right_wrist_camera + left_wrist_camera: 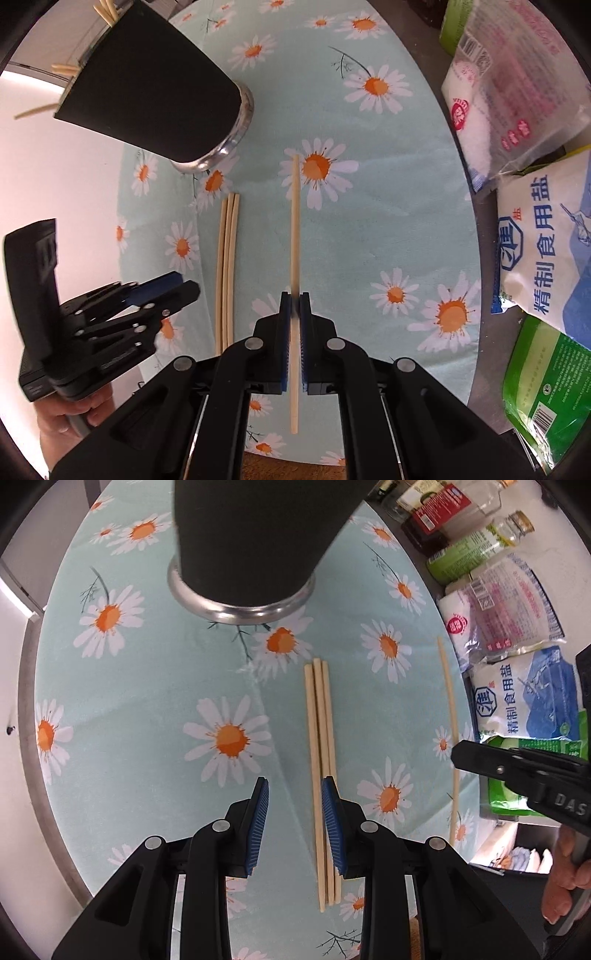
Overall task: Organize utensils
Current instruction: 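Close the right tool on a chopstick from the pile, then close the left tool on another chopstick from the pile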
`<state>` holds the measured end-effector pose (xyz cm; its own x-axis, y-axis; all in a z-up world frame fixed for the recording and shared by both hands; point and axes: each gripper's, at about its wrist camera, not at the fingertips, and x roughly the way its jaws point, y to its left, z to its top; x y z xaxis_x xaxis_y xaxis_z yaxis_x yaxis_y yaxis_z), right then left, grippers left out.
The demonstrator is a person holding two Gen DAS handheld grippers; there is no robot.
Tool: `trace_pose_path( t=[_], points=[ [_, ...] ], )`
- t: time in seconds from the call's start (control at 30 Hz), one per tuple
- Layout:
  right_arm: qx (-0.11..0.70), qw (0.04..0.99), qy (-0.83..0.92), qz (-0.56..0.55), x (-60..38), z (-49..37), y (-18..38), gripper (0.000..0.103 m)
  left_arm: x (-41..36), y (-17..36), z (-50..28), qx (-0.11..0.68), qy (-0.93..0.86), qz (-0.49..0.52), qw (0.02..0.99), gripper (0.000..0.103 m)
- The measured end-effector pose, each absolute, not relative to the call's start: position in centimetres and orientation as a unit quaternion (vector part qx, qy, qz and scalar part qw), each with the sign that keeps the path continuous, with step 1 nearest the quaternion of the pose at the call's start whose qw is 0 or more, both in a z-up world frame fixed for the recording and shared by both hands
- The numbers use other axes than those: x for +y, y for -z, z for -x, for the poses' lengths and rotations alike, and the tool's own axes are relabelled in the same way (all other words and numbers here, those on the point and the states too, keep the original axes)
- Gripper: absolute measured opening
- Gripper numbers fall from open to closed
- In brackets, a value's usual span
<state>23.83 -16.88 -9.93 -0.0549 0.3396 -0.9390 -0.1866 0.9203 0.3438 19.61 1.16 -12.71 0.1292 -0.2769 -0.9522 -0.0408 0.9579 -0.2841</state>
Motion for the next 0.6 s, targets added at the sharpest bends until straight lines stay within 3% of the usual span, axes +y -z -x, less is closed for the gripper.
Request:
trace_pose_path(
  t=[0.6],
  points=[
    [0.704,0.673,-0.221,-0.053,-18.6,-22.6,9.0,0.005,-1.9,13.7,-20.1,0.676,0.045,0.063,0.732,0.027]
  ],
)
